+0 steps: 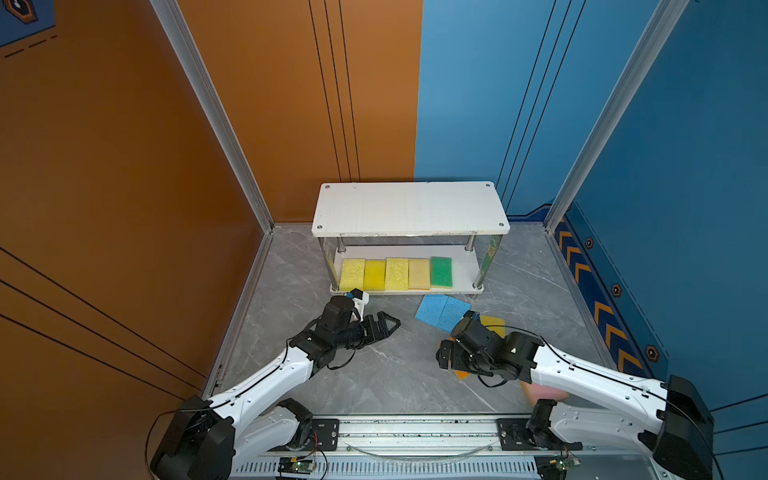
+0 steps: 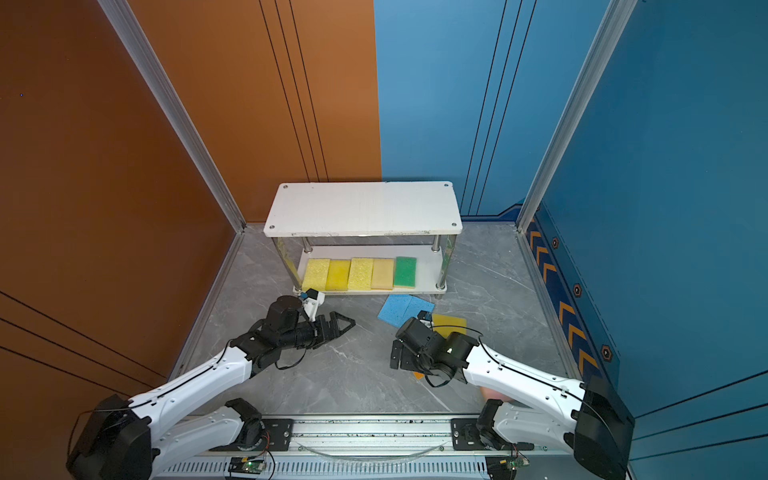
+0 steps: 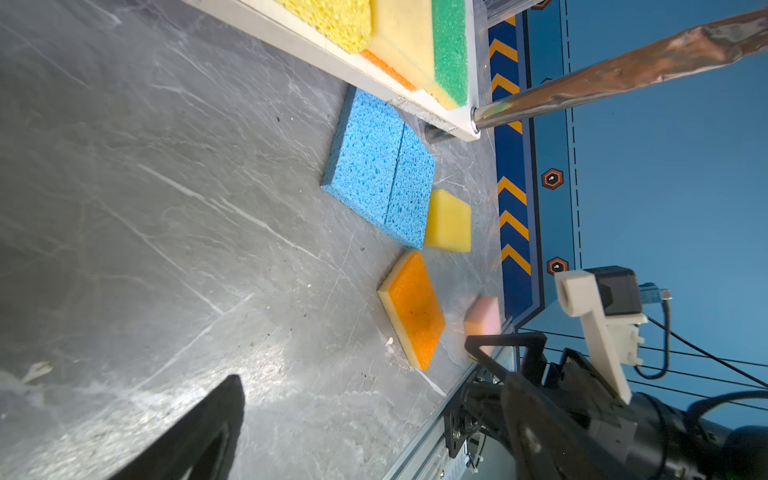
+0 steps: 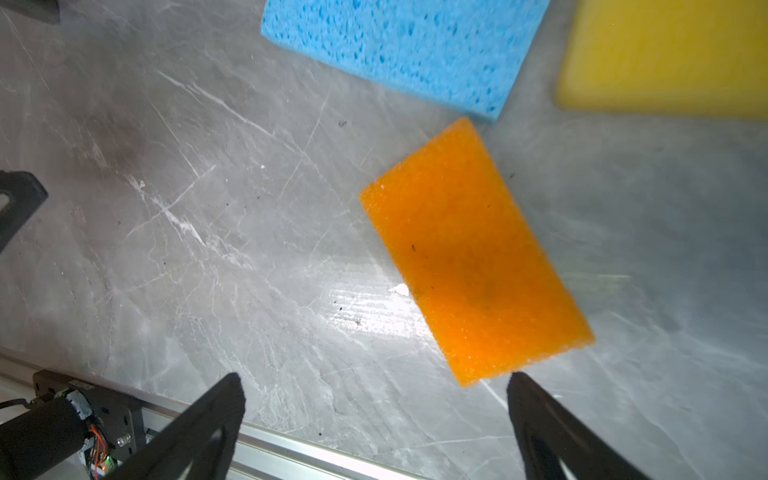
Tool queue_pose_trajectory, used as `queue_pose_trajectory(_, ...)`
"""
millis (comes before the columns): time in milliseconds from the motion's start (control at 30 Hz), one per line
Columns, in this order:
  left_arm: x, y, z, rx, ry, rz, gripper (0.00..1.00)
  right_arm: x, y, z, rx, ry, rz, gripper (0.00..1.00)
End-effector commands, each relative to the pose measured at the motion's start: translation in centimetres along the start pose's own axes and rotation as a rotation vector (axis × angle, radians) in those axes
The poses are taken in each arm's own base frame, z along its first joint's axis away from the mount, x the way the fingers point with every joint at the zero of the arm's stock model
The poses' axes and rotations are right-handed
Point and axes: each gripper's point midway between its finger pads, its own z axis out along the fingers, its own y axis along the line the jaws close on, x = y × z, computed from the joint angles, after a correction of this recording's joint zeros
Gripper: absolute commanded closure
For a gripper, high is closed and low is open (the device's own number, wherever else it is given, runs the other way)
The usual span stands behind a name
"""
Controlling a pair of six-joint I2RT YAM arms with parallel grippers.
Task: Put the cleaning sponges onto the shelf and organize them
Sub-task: 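Move the right gripper over the orange sponge while the left gripper shifts, then lower the open right gripper around the orange sponge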
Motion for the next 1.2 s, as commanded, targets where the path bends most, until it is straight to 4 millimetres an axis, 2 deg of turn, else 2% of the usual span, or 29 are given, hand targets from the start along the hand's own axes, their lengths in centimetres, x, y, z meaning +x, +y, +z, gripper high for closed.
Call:
queue_pose_trajectory(0, 1.2, 1.2, 0.4, -0.007, 0.050, -0.031, 0.03, -1.8, -0.7, -1.7, 0.013, -0.023, -0.080, 0.00)
queue_pose_trajectory(200, 1.5, 1.3, 0.7, 0.001, 0.072, -0.059, 0.03, -3.9, -1.1, -1.2, -0.044, 0.014, -0.114, 0.00)
queue_pose_trajectory(400, 2.0, 2.0, 0.7, -0.005, 0.075, -0.079, 0.02, -4.8, -0.8, -0.4, -0.098, 0.046, -0.147, 0.00)
queue_pose_trajectory(600, 2.3, 2.1, 1.3, -0.011, 0.083, -0.092, 0.01, -4.7, -0.7, 1.0, -0.123, 0.090, -0.173, 0.00)
queue_pose_trajectory(867, 3.7, 2.3, 2.0, -0.031, 0.103, -0.086, 0.01, -3.6, -0.7, 3.4, -0.137, 0.163, -0.186, 0.00)
queue_pose_trajectory(967, 3.9, 2.6, 2.2, -0.039, 0.106, -0.092, 0.01, -3.7, -1.2, 3.4, -0.117, 0.156, -0.194, 0.00)
queue_pose_trajectory(1067, 3.9, 2.4, 2.3, -0.036, 0.108, -0.091, 0.01, -4.3, -2.9, 3.1, -0.034, 0.109, -0.181, 0.00)
queue_pose_trajectory(1167, 3.9, 2.5, 2.2, -0.039, 0.102, -0.094, 0.01, -3.9, -4.2, 3.6, 0.008, 0.131, -0.165, 0.01)
